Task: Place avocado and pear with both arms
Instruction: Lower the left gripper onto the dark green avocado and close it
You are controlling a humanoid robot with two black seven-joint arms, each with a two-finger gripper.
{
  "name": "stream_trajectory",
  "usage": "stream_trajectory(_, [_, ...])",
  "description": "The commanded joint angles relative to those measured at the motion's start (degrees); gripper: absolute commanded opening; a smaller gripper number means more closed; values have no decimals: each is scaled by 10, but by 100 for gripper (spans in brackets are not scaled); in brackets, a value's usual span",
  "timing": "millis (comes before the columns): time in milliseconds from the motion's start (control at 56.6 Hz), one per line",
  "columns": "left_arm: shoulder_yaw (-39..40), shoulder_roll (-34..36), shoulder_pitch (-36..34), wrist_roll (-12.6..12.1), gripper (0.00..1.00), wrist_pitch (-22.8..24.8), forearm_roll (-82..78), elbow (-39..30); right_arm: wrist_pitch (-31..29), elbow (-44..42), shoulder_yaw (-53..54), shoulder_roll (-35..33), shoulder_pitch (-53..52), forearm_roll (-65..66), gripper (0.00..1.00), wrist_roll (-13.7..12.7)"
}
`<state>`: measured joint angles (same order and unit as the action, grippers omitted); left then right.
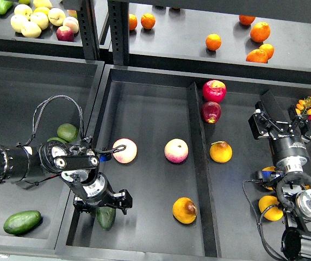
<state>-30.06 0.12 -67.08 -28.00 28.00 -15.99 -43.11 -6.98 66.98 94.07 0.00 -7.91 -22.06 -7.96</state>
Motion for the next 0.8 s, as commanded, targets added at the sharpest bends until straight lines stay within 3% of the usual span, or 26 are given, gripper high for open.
stream_trajectory(0, [1, -1, 5, 0, 86, 0, 0, 16, 0, 0, -2, 0, 0, 0, 100, 0])
stream_trajectory(371, [1, -1, 11, 0, 75, 0, -1, 34, 0, 0, -2, 0, 1, 0, 99, 0])
stream_trajectory(778, [8, -1, 29, 0, 52, 0, 3, 49, 0, 0, -2, 0, 1, -1, 99, 0])
